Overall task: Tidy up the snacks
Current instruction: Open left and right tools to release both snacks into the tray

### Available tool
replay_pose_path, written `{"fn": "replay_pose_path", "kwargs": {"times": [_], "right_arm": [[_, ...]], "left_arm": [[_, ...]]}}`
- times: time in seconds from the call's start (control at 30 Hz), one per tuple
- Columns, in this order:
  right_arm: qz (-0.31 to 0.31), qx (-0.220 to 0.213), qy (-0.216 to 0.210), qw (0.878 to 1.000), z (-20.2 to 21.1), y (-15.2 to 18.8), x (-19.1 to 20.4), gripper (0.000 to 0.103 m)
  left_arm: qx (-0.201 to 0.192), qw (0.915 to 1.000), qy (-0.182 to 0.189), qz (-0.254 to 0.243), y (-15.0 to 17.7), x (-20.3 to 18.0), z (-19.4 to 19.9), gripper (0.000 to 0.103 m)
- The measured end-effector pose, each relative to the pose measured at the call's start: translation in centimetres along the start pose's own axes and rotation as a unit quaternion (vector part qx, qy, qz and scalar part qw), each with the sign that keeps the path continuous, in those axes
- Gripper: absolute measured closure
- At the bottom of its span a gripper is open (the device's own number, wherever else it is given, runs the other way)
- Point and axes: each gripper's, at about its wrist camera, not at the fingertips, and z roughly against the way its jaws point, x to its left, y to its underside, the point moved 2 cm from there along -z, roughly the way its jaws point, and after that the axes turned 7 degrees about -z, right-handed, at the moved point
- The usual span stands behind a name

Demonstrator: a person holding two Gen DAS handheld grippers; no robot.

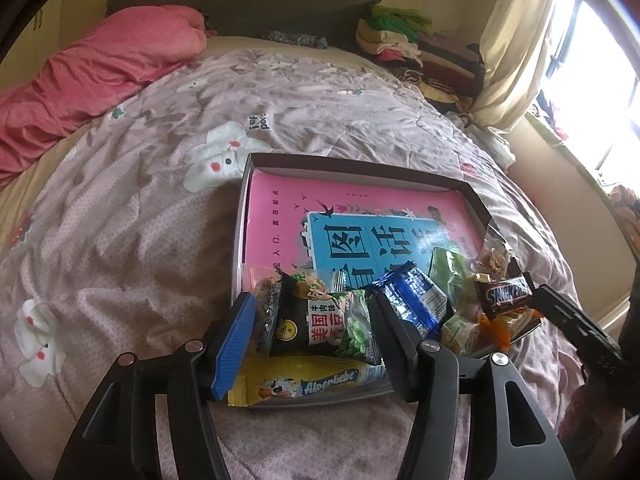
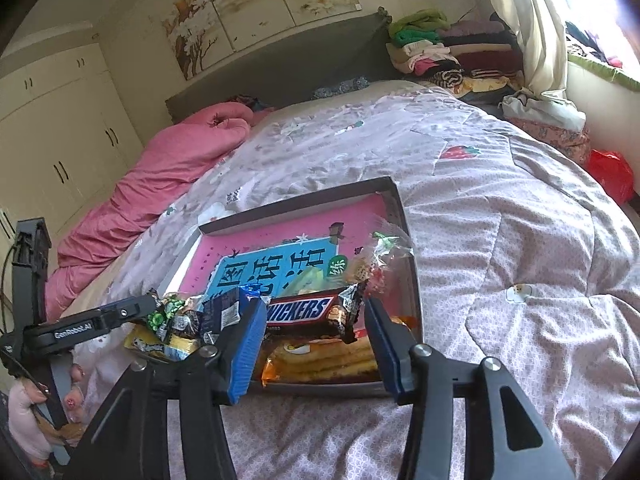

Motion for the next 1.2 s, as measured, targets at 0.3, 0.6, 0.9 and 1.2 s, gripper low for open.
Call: {"fn": "replay_pose_path", "kwargs": {"times": [0.3, 0.6, 0.9, 1.2], "right_arm": [[0.030, 0.013, 0.044, 0.999, -1.7, 0.4, 0.0, 0.052], [0.036, -0.018, 0.042, 0.998, -0.4, 0.1, 0.2, 0.048], [0.045, -0.075, 0.022, 0.996, 4.6, -0.2, 2.0, 0.022], [0.050, -0.076, 0.016, 0.996, 6.2, 0.6, 3.5, 0.015]], "left_arm": [[-0.008, 0.9999, 0.000, -0.006, -0.3, -0.3, 1.1, 0.034], [-0.012, 0.9999, -0.001, -0.007, -0.5, -0.9, 2.5, 0.030], [-0.024, 0.9994, -0.009, -0.022, -0.2, -1.8, 4.5, 0.026], [-0.016, 0.9992, -0.014, -0.032, 1.1, -2.8, 5.8, 0.025]]}}
